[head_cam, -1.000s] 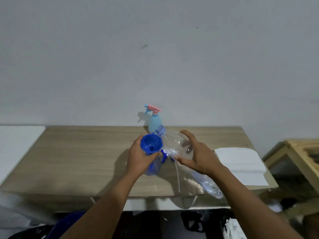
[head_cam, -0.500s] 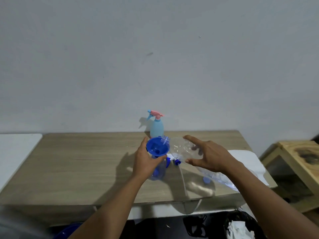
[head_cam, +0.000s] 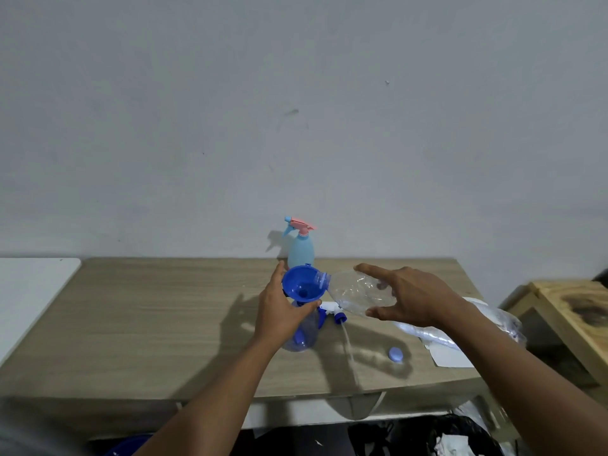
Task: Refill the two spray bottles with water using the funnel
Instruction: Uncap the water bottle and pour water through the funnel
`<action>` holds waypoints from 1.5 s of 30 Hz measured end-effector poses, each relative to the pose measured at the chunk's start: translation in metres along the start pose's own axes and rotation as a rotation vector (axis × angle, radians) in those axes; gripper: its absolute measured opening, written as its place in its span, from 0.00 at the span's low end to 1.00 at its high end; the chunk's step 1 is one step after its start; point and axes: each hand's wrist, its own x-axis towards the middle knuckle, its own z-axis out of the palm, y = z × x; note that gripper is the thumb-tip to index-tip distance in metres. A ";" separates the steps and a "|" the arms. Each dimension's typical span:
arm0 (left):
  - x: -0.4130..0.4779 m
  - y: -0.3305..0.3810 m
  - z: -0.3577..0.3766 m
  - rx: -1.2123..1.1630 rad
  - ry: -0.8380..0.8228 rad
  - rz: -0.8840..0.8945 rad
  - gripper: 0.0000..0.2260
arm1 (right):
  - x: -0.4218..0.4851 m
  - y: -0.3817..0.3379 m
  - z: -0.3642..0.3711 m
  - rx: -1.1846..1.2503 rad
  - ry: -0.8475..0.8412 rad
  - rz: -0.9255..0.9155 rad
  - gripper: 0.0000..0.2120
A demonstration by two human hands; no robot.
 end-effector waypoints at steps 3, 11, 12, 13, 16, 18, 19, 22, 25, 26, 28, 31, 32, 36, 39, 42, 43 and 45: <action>0.001 0.000 0.000 0.007 0.005 0.002 0.37 | 0.001 0.000 -0.004 -0.024 -0.011 -0.003 0.40; 0.001 -0.001 0.002 0.010 0.009 0.011 0.39 | 0.002 0.000 -0.008 -0.080 -0.023 -0.003 0.40; 0.001 -0.001 0.002 0.012 0.010 0.010 0.39 | 0.002 0.001 -0.007 -0.086 -0.020 -0.005 0.40; 0.001 -0.001 0.002 0.013 0.011 0.007 0.39 | 0.002 0.001 -0.007 -0.091 -0.020 -0.004 0.40; 0.000 -0.001 0.003 0.018 0.009 0.004 0.40 | 0.003 0.002 -0.007 -0.105 -0.020 -0.006 0.40; 0.000 0.000 0.002 0.030 0.005 0.004 0.39 | 0.003 0.002 -0.009 -0.115 -0.018 -0.009 0.40; 0.000 0.001 0.003 0.032 0.004 0.006 0.39 | 0.003 0.002 -0.009 -0.122 -0.017 -0.014 0.41; 0.001 0.002 0.003 0.033 0.003 0.014 0.39 | 0.004 0.002 -0.011 -0.136 -0.014 -0.028 0.40; 0.001 0.002 0.004 0.026 0.006 0.012 0.40 | 0.004 0.003 -0.014 -0.160 -0.004 -0.046 0.40; 0.001 0.003 0.005 0.024 0.008 0.013 0.40 | 0.004 0.003 -0.015 -0.169 -0.004 -0.052 0.40; 0.001 0.004 0.005 0.026 0.012 0.011 0.40 | 0.002 0.003 -0.017 -0.186 -0.006 -0.063 0.39; 0.001 0.003 0.005 0.027 0.015 0.014 0.38 | 0.001 0.004 -0.018 -0.194 -0.002 -0.068 0.38; 0.001 0.003 0.005 0.027 0.013 0.013 0.38 | 0.002 0.005 -0.017 -0.193 0.003 -0.067 0.38; 0.001 0.002 0.006 0.022 0.009 0.001 0.38 | 0.002 0.010 -0.010 -0.155 0.011 -0.043 0.39; 0.001 0.002 0.006 0.017 0.010 0.007 0.39 | -0.001 0.014 -0.003 -0.082 0.026 -0.024 0.40; 0.002 0.000 0.007 0.025 0.013 0.010 0.39 | -0.005 0.015 0.006 0.007 0.059 -0.023 0.40; 0.002 -0.001 0.007 0.032 0.013 0.010 0.39 | -0.006 0.016 0.009 0.043 0.067 -0.023 0.40; 0.003 -0.002 0.007 0.050 0.013 0.009 0.39 | -0.007 0.016 0.017 0.131 0.083 -0.019 0.40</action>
